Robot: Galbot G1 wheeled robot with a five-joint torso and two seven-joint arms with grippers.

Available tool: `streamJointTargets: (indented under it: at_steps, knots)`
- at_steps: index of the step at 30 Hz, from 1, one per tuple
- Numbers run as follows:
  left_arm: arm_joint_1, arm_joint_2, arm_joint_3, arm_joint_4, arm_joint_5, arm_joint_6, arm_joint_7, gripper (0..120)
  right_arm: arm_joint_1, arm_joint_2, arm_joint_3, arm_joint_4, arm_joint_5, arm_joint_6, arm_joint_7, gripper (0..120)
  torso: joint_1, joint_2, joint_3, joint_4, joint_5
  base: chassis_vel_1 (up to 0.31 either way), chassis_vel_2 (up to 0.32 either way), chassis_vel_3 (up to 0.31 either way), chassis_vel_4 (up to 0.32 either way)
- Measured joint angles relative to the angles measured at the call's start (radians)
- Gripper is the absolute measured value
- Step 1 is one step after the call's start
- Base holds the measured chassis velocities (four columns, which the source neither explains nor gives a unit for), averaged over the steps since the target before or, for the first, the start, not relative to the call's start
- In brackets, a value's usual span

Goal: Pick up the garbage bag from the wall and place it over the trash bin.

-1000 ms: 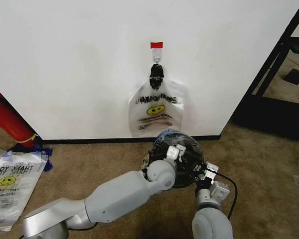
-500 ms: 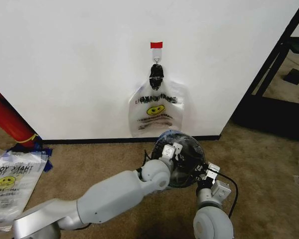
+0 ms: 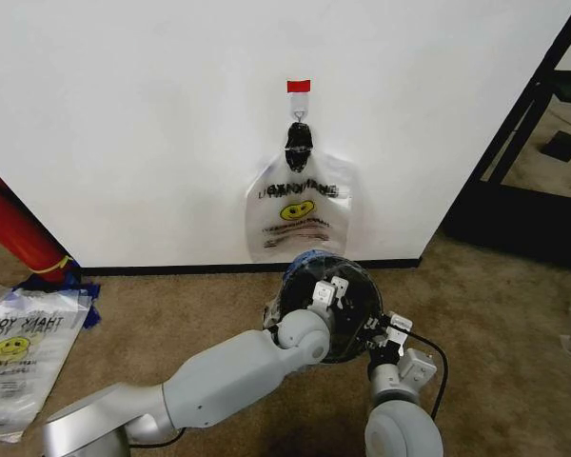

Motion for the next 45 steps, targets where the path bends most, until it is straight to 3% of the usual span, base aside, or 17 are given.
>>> streamJointTargets:
  at_steps: [4,8,17,20,24,33,37,45]
  knots:
    - [-0.004,0.092,0.001,-0.105,-0.03,0.034,-0.012,0,0.012,0.0,0.0,-0.014,-0.032,0.014,0.004,0,0.0,0.0,0.0,0.0007,0.0001,0.0,0.0,0.0,0.0]
    - [-0.01,0.103,0.006,-0.12,-0.114,0.055,-0.038,0,0.012,0.0,-0.003,-0.021,-0.084,0.033,0.008,0,0.0,0.0,0.0,0.0002,0.0001,0.0,0.0,0.0,0.0]
    - [-0.022,-0.007,0.052,-0.035,-0.279,0.11,-0.091,0,-0.008,0.0,-0.027,-0.02,-0.129,0.108,-0.039,0,0.0,0.0,0.0,-0.0002,0.0001,0.0,0.0,0.0,0.0]
    - [-0.035,-0.042,0.059,0.022,-0.287,0.11,-0.095,0,-0.015,0.0,-0.038,-0.02,-0.133,0.122,-0.052,0,0.0,0.0,0.0,0.0001,0.0,0.0,0.0,0.0,0.0]
    - [-0.038,-0.051,0.05,0.036,-0.288,0.102,-0.096,0,-0.015,0.0,-0.04,-0.026,-0.134,0.126,-0.054,0,0.0,0.0,0.0,0.0,0.0001,0.0,0.0,0.0,0.0]
    - [-0.026,0.036,0.003,-0.092,-0.297,0.098,-0.097,0,0.011,0.0,-0.031,-0.048,-0.115,0.122,-0.048,0,0.0,0.0,0.0,0.0003,0.0,0.0,0.0,0.0,0.0]
    - [-0.026,0.05,-0.006,-0.101,-0.287,0.094,-0.092,0,0.014,0.0,-0.034,-0.051,-0.106,0.119,-0.046,0,0.0,0.0,0.0,0.0004,0.0,0.0,0.0,0.0,0.0]
    - [-0.011,-0.03,-0.006,0.011,-0.233,0.056,-0.066,0,0.003,0.0,-0.058,-0.05,-0.101,0.118,-0.048,0,0.0,0.0,0.0,-0.0002,0.0001,0.0,0.0,0.0,0.0]
